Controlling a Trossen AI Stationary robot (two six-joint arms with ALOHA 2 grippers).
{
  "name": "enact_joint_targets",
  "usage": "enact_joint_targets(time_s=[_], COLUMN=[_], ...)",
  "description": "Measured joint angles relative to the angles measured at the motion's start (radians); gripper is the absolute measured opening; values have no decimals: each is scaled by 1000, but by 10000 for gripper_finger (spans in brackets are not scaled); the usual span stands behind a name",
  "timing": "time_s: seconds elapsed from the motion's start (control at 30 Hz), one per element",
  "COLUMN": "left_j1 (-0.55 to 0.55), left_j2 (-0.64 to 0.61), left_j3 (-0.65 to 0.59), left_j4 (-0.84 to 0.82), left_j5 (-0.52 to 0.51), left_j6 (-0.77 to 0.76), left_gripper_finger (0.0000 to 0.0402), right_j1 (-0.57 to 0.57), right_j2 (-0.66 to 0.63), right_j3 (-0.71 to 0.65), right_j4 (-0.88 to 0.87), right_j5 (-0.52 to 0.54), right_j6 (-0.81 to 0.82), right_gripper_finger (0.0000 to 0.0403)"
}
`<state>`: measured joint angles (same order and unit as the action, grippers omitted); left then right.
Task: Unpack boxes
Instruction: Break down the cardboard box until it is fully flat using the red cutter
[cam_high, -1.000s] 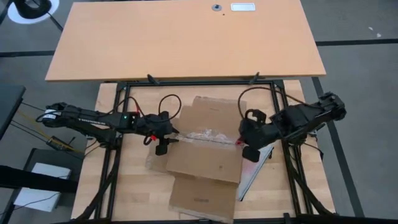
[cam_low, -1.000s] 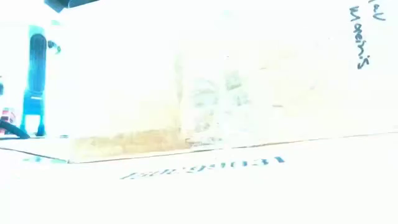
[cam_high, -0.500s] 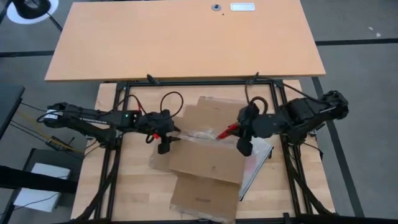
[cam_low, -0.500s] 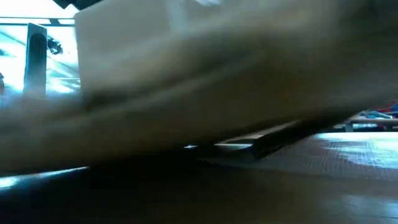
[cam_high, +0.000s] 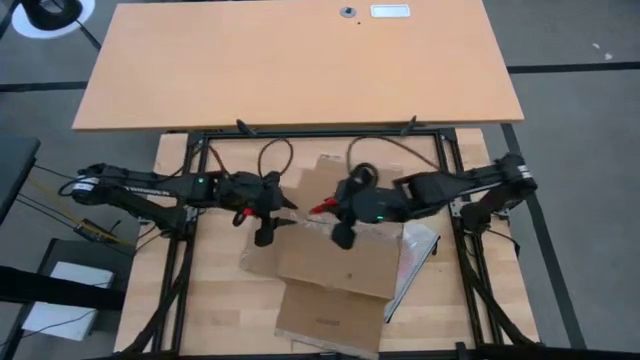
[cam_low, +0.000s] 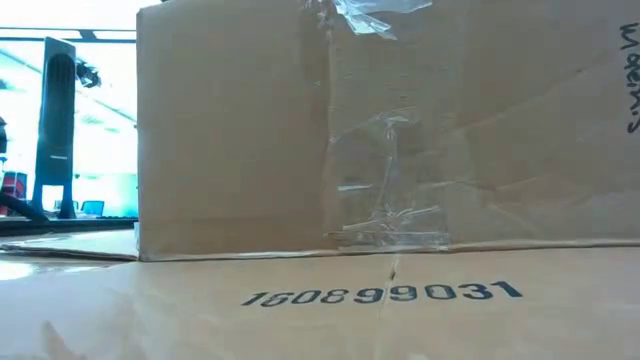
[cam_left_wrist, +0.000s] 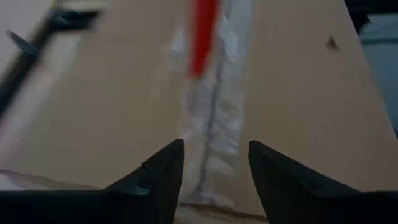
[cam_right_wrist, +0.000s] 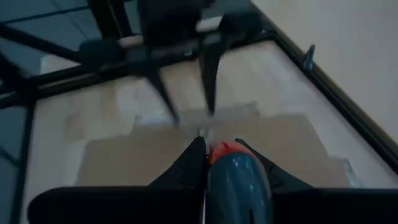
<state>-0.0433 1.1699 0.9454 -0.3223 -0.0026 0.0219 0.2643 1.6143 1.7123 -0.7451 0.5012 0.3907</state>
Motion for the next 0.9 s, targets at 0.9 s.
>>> enact_joint_targets(time_s=[0.9], left_j1=[5], left_j2=[129], left_j3=[-72], left_j4=[30], left_j5=[4], left_j6=[-2], left_gripper_finger=[193], right_j1=[-57], right_j2=[96], right_j3=[1], right_j4=[60], right_j5=[-127], right_j6=[-80], right_gripper_finger=[55])
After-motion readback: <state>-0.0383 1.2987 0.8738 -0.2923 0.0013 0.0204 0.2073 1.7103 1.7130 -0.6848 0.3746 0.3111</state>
